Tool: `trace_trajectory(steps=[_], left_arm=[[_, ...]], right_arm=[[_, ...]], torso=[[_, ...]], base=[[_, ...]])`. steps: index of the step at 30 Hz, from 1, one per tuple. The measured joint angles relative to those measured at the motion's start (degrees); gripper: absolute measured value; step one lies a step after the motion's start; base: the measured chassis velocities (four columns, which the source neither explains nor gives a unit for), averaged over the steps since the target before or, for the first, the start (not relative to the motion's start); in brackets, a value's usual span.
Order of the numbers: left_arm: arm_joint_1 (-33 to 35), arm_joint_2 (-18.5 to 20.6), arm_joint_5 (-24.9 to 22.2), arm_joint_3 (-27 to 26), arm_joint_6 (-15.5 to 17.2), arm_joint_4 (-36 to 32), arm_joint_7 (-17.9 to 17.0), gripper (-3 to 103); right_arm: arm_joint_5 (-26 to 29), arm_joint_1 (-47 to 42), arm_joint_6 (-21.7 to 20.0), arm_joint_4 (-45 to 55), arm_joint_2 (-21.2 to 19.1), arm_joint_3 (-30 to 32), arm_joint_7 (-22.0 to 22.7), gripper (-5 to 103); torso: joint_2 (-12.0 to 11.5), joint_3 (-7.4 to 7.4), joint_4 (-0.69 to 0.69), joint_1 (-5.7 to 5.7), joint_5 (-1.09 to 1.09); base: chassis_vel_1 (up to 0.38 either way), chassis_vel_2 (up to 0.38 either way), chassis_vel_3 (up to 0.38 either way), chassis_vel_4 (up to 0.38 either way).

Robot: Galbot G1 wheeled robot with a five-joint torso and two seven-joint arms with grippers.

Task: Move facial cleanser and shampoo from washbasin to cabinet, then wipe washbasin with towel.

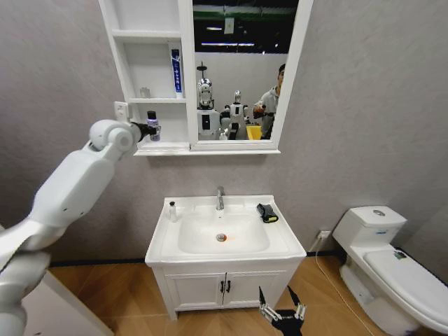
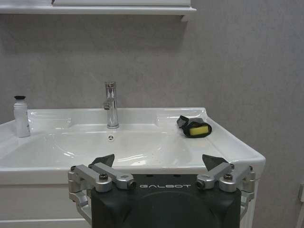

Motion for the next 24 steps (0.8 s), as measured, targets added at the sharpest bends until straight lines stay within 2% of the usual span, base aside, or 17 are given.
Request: trace_trajectory(steps=[9, 17, 24], left_arm=[[-0.7, -1.7, 1.2, 0.7, -0.8, 6.9, 1.3, 43], [-3.0, -6.1, 2.9, 0.0, -3.0, 16.1, 1.9, 43], [-3.1, -7.5, 4.7, -0.8, -3.8, 19.0, 2.1, 43]], right_arm=[[0.6, 0.2, 0.4, -0.4, -0.5, 0.4, 0.2, 100], [0.5, 0.2, 0.0, -0.2, -0.2, 0.4, 0.2, 100], [0.5, -0.7, 0.2, 0.3, -0.4, 0.8, 0.4, 100]], torso=[[0.0, -0.01, 0.05, -0.02, -0.03], [0.0, -0.01, 0.02, -0.01, -0.01], [0.0, -0.01, 0.03, -0.02, -0.01]], base=[[0.000, 0.000, 0.000, 0.000], [0.000, 0.000, 0.000, 0.000], [0.000, 0.000, 0.000, 0.000]])
